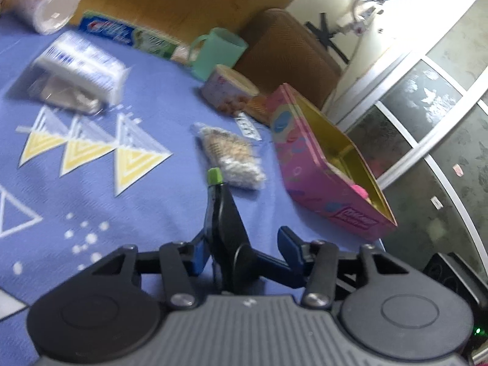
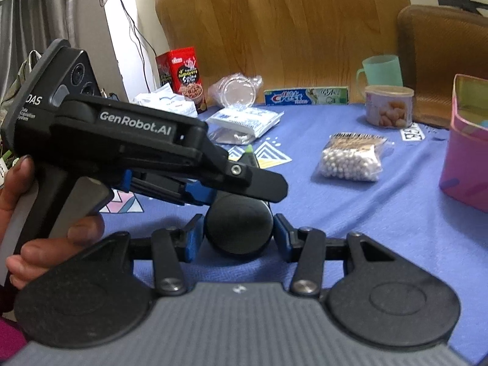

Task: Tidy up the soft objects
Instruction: 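Carry the black case with the left gripper into the pink tin and release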

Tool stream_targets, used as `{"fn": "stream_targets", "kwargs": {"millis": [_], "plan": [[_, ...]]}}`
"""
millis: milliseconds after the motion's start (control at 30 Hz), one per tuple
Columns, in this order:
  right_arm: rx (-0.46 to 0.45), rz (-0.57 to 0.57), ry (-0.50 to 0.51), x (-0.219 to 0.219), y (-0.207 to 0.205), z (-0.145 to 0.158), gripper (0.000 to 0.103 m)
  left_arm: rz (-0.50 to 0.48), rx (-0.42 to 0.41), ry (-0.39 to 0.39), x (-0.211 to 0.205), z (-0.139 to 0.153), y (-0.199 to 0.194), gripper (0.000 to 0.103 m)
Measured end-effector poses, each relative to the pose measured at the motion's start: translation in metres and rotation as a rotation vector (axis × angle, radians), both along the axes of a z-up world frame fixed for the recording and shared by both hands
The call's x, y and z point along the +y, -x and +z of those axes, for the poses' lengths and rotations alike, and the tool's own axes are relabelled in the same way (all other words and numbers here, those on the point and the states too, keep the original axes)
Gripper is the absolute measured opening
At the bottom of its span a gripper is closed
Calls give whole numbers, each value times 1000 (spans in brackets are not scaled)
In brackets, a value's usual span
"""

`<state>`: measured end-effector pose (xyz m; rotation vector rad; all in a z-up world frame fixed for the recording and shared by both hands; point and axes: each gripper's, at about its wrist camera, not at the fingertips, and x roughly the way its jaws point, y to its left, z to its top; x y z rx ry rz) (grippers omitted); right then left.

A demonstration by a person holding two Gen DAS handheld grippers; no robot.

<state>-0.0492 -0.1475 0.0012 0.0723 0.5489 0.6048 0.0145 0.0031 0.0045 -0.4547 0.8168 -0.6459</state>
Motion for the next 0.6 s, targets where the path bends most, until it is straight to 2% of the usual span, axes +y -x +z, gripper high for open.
{"fn": "stream_targets", "kwargs": {"millis": [333,600], "plan": [[-99,-68,-15,-20,4,18,51,-66,-82,-10,-32,31,-10,47],[-193,-157,-7,-48,3,38,51,-153,-164,-33,-77,61,-26,47]]}}
